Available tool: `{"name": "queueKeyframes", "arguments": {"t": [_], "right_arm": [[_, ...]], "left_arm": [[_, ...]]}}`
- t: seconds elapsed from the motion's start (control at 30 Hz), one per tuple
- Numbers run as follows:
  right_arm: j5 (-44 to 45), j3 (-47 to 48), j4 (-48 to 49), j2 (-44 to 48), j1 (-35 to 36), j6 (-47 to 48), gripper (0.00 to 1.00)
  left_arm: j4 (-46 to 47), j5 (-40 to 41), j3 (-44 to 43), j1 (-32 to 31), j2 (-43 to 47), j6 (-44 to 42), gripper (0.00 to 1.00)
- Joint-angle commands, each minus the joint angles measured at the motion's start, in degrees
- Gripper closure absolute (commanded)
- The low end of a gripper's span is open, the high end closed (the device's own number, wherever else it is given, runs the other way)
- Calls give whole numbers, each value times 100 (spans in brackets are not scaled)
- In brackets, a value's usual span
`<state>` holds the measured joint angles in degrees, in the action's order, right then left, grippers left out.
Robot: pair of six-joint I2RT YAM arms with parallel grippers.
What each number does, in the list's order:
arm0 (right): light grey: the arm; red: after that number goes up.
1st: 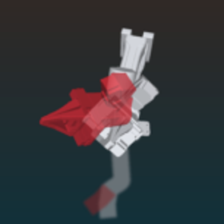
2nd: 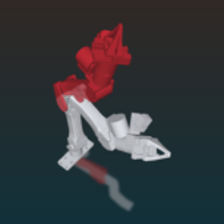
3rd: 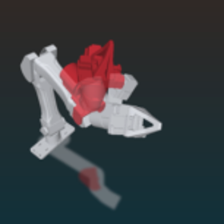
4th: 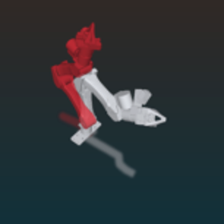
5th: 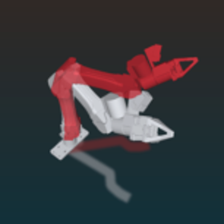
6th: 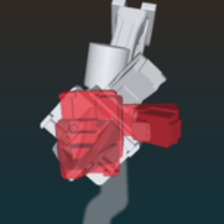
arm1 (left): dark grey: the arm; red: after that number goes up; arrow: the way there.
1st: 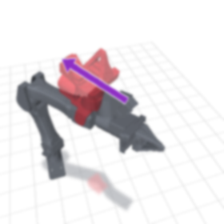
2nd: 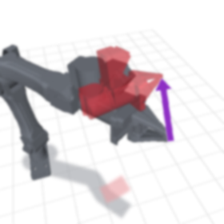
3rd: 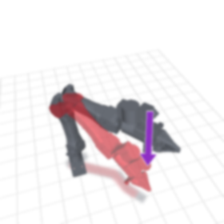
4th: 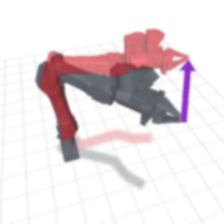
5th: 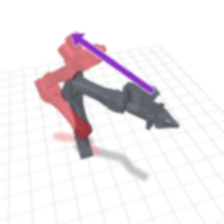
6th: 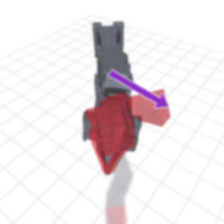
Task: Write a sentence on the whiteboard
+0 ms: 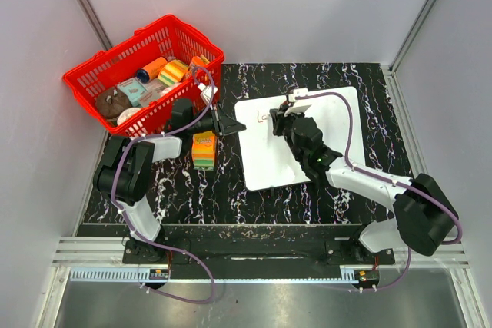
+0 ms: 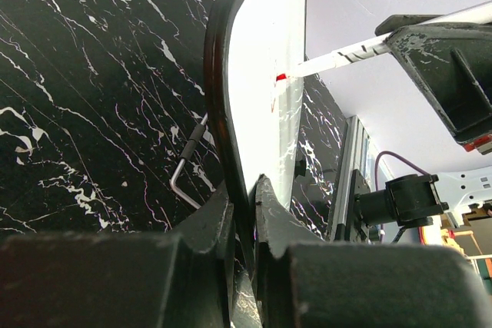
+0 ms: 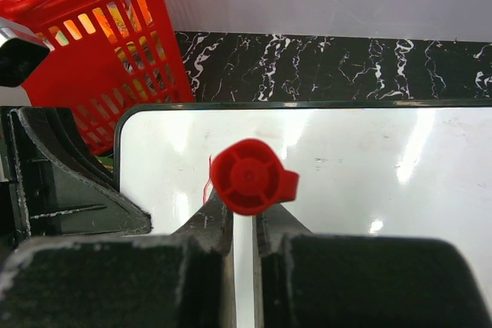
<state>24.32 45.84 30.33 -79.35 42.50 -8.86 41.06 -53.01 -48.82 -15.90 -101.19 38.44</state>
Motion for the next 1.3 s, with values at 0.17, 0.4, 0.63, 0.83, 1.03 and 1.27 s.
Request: {"name": "queueKeyframes", "arguments": {"t": [0.17,0.4,0.63,0.83,1.03,1.27], "right_arm": [[443,170,-132,-10,-110,-1,100],[302,320,-132,-107,-102,-98,100],[153,416,-159,-160,-110,-195,100],[73,294,-115,42,-102,-186,100],[223,21,131,333,-119,-133,100],[258,21,184,324,-163,-203,100]], "left_arm": [[-80,230,-84,-150,29,-970,100],[-124,239,-110,-168,29,-996,100],[-151,248,-119,-177,29,-1014,100],[-160,257,-119,-177,38,-1022,100],[-168,274,-119,-177,38,-1040,100],[-177,265,-137,-185,20,-1031,100]]}}
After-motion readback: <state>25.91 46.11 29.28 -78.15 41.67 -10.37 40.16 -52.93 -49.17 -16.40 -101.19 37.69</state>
